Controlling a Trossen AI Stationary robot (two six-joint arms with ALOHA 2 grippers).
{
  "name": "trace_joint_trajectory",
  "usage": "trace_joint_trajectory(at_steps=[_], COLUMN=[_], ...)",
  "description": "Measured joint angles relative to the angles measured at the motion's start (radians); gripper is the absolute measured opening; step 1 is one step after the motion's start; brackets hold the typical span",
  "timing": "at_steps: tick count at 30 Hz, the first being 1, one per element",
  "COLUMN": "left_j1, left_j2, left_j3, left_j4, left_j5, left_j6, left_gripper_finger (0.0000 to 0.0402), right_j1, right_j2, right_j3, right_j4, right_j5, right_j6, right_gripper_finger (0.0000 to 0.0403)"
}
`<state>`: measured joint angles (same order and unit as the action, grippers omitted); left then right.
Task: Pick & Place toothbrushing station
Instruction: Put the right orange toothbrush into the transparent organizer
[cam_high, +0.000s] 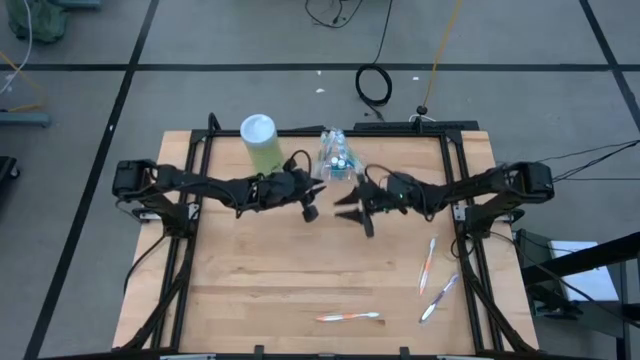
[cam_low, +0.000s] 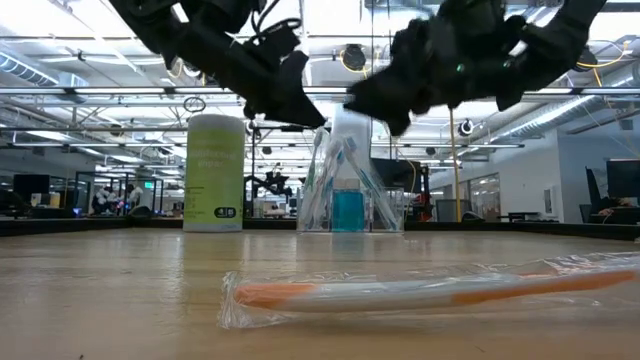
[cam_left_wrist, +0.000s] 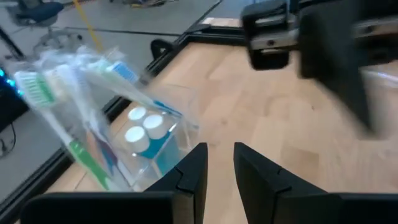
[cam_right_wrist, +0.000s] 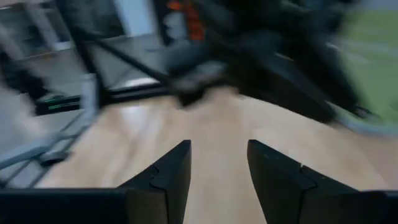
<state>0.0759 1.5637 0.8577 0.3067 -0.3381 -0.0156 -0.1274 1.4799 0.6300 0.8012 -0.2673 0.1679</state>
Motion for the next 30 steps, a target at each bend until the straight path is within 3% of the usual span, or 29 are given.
trace_joint_trajectory(at_steps=[4,7,10,13,15,17,19,22,26,30], left_j1=[-0.022,-0.023,-0.017,-0.013,-0.010,-0.010,-0.010,-0.010,-0.010,-0.006], left_j2=[0.001,0.000,0.001,0.001,0.001,0.001,0.001,0.001,0.001,0.001], left_j3=[0.000,0.000,0.000,0.000,0.000,0.000,0.000,0.000,0.000,0.000], left_j4=[-0.019,-0.025,-0.027,-0.025,-0.026,-0.026,-0.029,-0.026,-0.027,-0.017], left_j5=[-0.003,-0.003,-0.003,-0.004,-0.004,-0.004,-0.004,-0.004,-0.004,-0.004], left_j6=[0.019,0.014,0.013,0.004,-0.010,-0.024,-0.035,-0.036,-0.039,-0.007], left_gripper_finger=[0.0085,0.0085,0.0086,0.0085,0.0085,0.0085,0.0085,0.0085,0.0085,0.0085], right_j1=[0.139,0.252,0.354,0.435,0.478,0.508,0.534,0.591,0.692,0.755], right_j2=[-0.013,-0.048,-0.104,-0.164,-0.189,-0.211,-0.226,-0.247,-0.249,-0.249], right_j3=[0.002,0.043,0.120,0.239,0.315,0.368,0.390,0.369,0.287,0.184], right_j4=[0.063,-0.028,-0.281,-0.658,-0.920,-1.190,-1.389,-1.604,-1.702,-1.706], right_j5=[0.039,0.142,0.333,0.569,0.694,0.729,0.654,0.408,0.181,0.117], right_j6=[-0.020,-0.057,-0.126,-0.091,0.069,0.336,0.638,1.030,1.388,1.666], right_gripper_finger=[0.0153,0.0153,0.0153,0.0153,0.0153,0.0153,0.0153,0.0153,0.0153,0.0153])
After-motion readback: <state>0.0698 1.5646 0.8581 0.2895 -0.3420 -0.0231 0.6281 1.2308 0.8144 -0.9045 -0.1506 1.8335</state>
